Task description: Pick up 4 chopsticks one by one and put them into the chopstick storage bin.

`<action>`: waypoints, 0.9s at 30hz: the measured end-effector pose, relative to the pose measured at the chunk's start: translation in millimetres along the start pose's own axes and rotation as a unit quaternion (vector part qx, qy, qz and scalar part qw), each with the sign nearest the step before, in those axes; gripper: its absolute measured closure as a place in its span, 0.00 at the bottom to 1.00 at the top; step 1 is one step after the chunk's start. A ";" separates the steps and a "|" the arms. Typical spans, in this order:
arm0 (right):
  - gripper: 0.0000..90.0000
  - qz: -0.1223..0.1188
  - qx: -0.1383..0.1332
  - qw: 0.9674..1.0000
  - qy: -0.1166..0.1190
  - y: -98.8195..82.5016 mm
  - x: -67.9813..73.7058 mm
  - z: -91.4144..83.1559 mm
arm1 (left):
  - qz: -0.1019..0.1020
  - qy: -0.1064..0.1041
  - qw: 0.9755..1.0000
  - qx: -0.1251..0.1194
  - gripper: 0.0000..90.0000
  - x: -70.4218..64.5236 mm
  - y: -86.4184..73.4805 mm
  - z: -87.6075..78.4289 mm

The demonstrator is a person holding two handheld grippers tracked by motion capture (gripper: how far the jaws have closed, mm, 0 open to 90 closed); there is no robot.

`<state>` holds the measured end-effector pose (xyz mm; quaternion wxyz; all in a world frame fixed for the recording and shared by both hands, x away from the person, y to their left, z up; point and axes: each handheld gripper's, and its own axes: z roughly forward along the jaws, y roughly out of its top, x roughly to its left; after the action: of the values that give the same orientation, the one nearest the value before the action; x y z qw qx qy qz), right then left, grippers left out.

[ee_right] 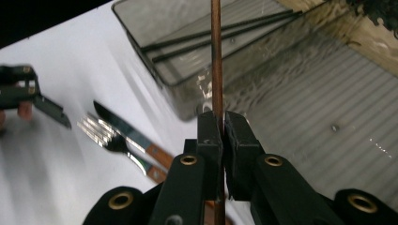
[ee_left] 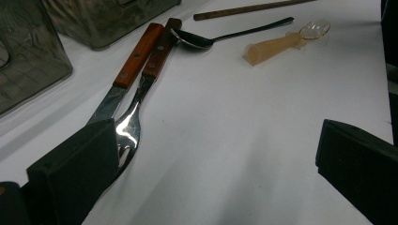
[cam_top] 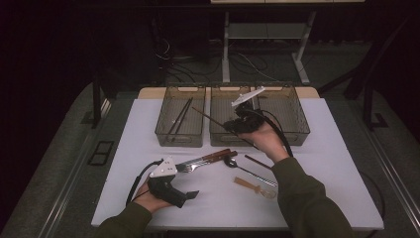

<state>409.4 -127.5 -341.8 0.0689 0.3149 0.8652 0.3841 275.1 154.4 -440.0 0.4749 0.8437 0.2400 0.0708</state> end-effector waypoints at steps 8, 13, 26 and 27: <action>0.95 0.009 0.013 1.000 -0.010 29.7 1.3 25.5 | 0.008 -0.003 1.000 0.000 0.00 -1.2 0.4 0.5; 0.95 0.017 0.018 1.000 -0.019 43.6 1.1 42.7 | 0.007 -0.005 1.000 0.002 0.00 -1.8 0.5 1.0; 0.95 0.033 0.041 0.998 -0.046 82.3 1.7 90.9 | 0.013 -0.011 1.000 0.003 0.00 -2.8 1.1 0.5; 0.95 0.036 0.044 0.997 -0.049 84.3 1.1 94.8 | 0.013 -0.012 1.000 -0.001 0.00 -3.1 1.0 0.9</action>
<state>484.2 -25.2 -347.9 0.0835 0.3664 0.8650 0.3324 273.1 151.9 -439.4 0.4773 0.8472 0.2236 0.0669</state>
